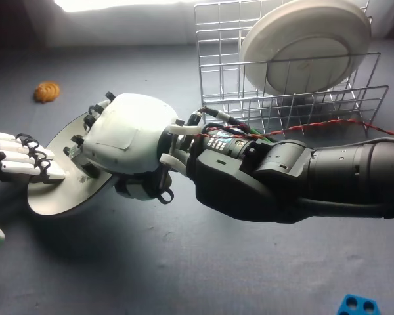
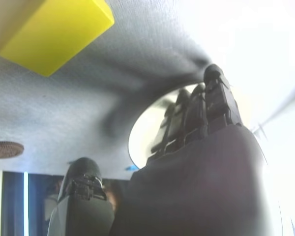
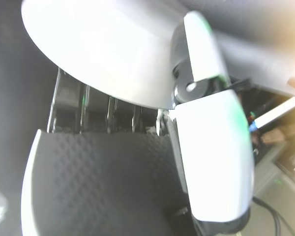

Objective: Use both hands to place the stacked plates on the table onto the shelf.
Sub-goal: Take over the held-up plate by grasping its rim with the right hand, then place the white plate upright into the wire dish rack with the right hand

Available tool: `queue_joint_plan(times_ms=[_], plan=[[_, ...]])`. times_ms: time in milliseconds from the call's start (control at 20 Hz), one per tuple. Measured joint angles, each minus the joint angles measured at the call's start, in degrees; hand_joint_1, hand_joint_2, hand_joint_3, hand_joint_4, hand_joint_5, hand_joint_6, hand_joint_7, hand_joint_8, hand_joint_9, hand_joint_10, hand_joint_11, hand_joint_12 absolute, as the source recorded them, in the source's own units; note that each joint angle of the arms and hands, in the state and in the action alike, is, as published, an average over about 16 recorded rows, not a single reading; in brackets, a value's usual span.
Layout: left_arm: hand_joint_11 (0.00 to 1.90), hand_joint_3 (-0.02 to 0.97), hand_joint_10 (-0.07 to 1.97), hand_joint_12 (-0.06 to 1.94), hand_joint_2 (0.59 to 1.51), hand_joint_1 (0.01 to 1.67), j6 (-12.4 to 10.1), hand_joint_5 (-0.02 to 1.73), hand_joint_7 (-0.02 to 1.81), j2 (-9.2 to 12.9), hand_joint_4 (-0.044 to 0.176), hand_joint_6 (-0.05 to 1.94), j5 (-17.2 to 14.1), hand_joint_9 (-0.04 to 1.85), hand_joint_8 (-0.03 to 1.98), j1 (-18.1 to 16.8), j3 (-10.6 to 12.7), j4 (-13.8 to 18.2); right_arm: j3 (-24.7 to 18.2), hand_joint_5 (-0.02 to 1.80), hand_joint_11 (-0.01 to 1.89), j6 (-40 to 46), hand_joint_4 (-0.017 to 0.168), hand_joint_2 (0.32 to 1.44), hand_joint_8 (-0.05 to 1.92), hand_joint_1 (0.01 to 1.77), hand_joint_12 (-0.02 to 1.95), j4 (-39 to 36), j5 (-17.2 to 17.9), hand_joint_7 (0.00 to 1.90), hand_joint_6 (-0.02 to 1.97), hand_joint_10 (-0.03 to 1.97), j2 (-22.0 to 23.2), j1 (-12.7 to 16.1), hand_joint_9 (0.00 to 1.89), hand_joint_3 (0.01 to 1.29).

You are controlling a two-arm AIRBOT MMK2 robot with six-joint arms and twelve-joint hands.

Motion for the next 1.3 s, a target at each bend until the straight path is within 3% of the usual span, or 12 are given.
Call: queue_joint_plan(times_ms=[300, 600, 950, 1300], plan=[[0.02, 0.016, -0.03, 0.01, 1.114, 0.01, -0.7, -0.01, 0.01, -0.1, -0.007, -0.02, 0.0, -0.01, -0.01, -3.3, 0.2, 1.6, 0.0, 0.77, 0.60, 0.3, 0.001, 1.05, 0.61, 1.22, 1.39, -0.1, 1.7, 0.85, 0.91, 0.97, -0.2, -0.1, 0.79, 0.01], [0.02, 0.017, -0.01, 0.01, 1.112, 0.01, -1.7, 0.00, 0.02, 0.1, -0.003, -0.01, -0.6, 0.00, -0.01, -8.8, 0.1, 2.8, 0.0, 0.82, 0.69, 0.4, -0.001, 1.01, 0.88, 1.26, 1.38, 0.2, 2.3, 0.88, 1.02, 1.16, 0.0, -0.4, 0.86, 0.01], [0.02, 0.017, 0.02, 0.01, 1.112, 0.01, -2.4, 0.01, 0.02, 1.1, 0.000, 0.01, -1.6, 0.02, -0.01, -15.0, -0.6, 3.4, -1.6, 0.83, 0.68, 0.6, -0.002, 1.00, 0.91, 1.26, 1.38, 1.6, 2.3, 0.91, 1.03, 1.18, 2.1, -0.5, 0.89, 0.01], [0.02, 0.017, 0.02, 0.01, 1.113, 0.01, -2.5, 0.01, 0.02, 2.2, 0.001, 0.01, -2.0, 0.02, -0.01, -18.2, -1.9, 4.2, -6.5, 0.85, 0.70, 0.6, -0.002, 1.01, 0.91, 1.28, 1.38, 4.3, 1.3, 0.95, 1.03, 1.18, 7.0, 0.3, 0.90, 0.01]])
